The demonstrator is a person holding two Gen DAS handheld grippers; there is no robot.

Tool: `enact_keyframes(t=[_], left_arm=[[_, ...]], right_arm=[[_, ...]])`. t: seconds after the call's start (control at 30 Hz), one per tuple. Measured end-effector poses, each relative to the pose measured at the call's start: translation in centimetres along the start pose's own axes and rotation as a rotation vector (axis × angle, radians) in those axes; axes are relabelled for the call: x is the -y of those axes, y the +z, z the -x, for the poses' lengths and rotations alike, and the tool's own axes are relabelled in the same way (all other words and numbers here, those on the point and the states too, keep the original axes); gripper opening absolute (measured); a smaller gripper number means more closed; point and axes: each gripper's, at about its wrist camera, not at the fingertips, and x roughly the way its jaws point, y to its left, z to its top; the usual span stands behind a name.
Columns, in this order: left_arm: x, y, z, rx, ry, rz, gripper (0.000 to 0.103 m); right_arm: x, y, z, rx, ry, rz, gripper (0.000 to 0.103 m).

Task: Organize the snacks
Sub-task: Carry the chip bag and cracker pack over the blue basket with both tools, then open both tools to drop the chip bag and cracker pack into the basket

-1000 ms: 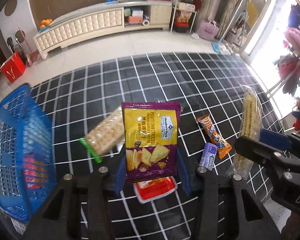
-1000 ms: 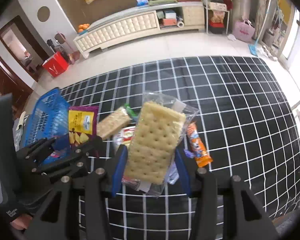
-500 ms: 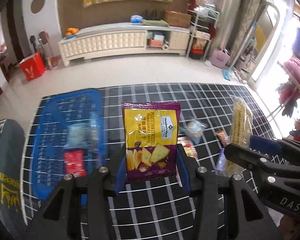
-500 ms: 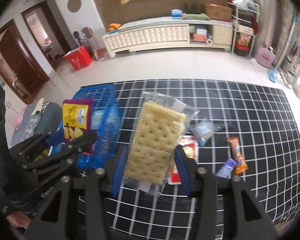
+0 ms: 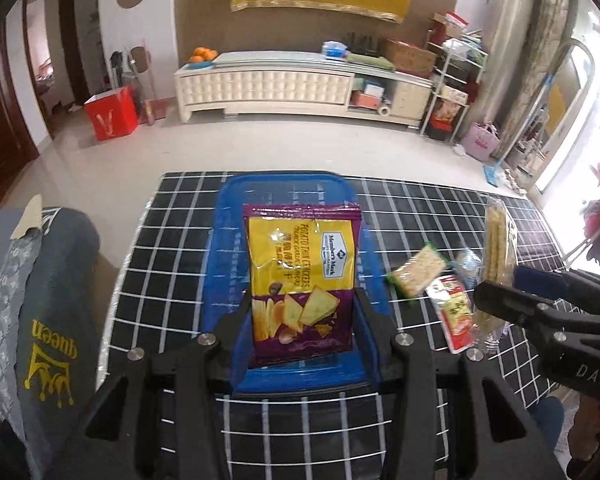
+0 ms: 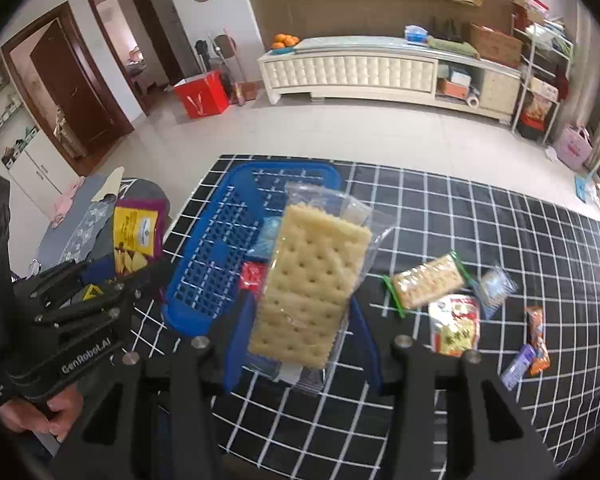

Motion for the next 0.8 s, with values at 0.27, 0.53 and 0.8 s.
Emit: enact_keyframes(t=[0.27, 0.53, 0.8], left_arm=[[-3.1, -0.2, -1.3, -0.027, -0.011, 0.015, 0.043], [-3.4, 0.2, -6.0, -0.103, -0.056, -0.025, 0.043], [-2.5, -0.3, -9.7, -0.187, -0.077, -0.064, 0.048]], right_arm=[[-2.6, 0.9, -2.8, -0.038, -0.010, 0.024, 0.053], [-2.2, 1.4, -6.3, -0.090, -0.029, 0.008, 0.053], [-2.0, 1.2, -7.4, -0.123, -0.034, 0.006, 0.052]])
